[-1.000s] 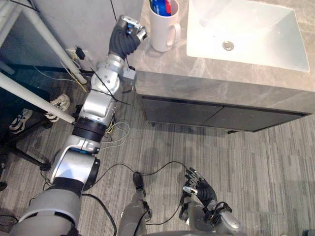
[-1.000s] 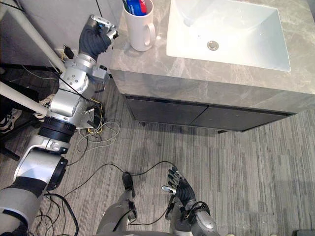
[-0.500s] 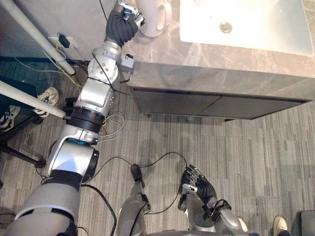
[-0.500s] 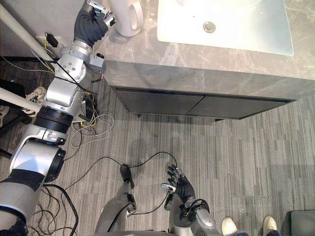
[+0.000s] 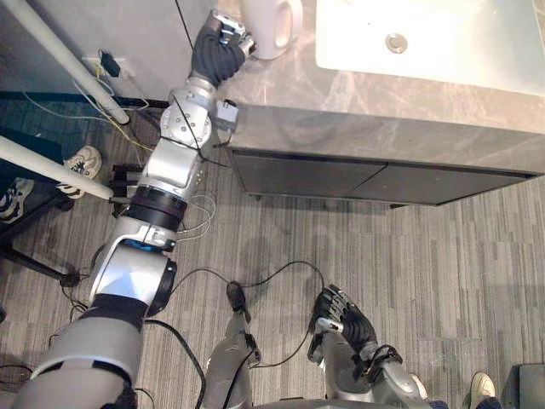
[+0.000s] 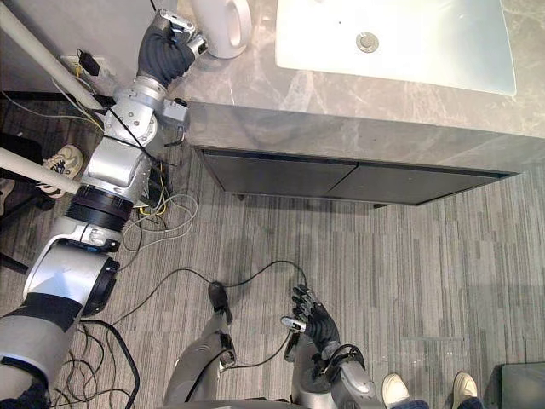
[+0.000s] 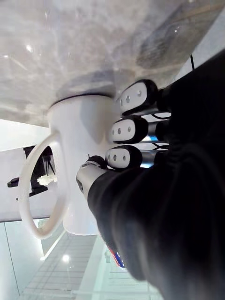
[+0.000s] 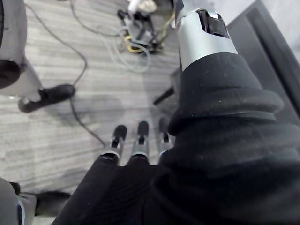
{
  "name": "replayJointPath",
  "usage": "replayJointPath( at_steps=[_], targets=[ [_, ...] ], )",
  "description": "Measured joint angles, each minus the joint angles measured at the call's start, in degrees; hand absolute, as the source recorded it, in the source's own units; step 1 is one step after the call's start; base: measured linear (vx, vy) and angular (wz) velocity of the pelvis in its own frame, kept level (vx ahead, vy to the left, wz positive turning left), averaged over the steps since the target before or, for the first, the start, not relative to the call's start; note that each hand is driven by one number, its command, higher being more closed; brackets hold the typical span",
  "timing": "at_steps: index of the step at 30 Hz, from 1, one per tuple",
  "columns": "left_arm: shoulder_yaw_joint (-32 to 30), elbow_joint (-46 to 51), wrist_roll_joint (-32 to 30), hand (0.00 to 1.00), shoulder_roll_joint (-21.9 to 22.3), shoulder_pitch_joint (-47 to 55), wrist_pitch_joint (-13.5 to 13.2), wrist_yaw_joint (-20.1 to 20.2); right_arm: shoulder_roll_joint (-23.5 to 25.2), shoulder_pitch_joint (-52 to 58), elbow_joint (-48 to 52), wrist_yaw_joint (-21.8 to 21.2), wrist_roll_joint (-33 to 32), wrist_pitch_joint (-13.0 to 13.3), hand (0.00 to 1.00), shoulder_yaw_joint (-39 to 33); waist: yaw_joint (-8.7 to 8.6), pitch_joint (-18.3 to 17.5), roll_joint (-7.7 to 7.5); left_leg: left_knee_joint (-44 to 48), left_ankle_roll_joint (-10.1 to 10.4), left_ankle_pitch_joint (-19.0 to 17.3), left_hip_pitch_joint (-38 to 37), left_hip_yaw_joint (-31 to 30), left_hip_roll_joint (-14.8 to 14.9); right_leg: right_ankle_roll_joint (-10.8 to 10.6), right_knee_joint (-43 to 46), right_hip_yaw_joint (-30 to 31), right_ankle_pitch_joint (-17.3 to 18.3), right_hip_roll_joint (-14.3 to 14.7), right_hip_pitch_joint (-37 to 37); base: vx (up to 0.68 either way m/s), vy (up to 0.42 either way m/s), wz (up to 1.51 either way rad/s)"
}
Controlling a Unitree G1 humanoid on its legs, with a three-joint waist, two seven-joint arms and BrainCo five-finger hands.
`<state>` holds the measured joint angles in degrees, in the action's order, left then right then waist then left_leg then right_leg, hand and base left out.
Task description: Organize washtable
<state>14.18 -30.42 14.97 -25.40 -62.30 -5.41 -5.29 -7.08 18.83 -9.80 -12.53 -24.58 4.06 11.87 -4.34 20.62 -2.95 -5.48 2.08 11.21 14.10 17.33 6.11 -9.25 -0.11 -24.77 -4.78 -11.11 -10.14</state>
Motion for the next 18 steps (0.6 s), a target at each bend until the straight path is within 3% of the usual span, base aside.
replayJointPath(
  at_steps=[18],
  targets=[
    [1.2, -0.2, -1.1, 1.0, 0.0, -2.1, 0.1, -0.3, 0.0, 0.0, 2.3, 0.0, 0.0, 0.1, 0.0, 0.0, -0.49, 1.9, -0.29, 0.0, 0.0, 0.0, 0.1, 1.6, 0.3, -0.1, 0.1, 1.6, -0.1, 0.1, -1.2, 0.0, -0.005, -0.03]
  ],
)
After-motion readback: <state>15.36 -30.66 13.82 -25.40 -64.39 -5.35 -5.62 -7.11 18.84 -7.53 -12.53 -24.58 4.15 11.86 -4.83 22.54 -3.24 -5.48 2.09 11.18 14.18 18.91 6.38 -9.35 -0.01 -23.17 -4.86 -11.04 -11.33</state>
